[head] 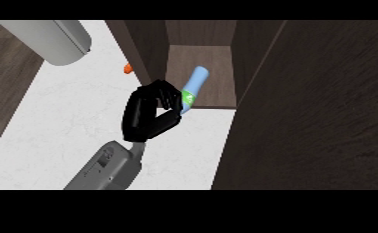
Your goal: Pick up the bottled water, place it into the cabinet and close the cabinet
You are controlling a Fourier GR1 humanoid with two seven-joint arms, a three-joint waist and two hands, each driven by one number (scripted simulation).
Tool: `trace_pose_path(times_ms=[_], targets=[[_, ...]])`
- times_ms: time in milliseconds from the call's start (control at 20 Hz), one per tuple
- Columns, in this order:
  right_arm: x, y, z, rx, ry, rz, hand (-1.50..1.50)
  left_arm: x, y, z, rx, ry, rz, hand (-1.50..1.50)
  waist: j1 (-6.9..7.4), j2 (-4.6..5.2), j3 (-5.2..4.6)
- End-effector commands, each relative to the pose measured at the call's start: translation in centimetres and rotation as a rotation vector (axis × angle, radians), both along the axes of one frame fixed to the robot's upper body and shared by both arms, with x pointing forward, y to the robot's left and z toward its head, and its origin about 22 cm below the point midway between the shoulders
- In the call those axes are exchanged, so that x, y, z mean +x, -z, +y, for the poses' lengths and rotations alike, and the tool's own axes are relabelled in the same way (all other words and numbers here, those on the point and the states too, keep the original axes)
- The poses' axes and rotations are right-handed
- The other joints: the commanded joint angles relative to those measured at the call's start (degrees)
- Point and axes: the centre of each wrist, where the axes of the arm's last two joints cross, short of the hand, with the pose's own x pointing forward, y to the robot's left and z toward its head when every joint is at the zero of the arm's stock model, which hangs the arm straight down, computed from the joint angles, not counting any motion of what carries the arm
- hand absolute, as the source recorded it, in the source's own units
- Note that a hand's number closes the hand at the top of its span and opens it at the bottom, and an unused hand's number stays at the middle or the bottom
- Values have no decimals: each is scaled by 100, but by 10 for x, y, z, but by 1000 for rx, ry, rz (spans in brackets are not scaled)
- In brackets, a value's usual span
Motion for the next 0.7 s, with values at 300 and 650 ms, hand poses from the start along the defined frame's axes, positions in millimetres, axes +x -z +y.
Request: trace_pose_path(times_ms=[300, 650], targets=[[-16, -7, 44, 39, -173, 41, 150, -73, -25, 64, 1, -45, -23, 150, -44, 22, -2], [-14, -12, 79, 54, -260, 84, 150, -103, -5, 109, 0, -77, -13, 150, -49, 34, -7]])
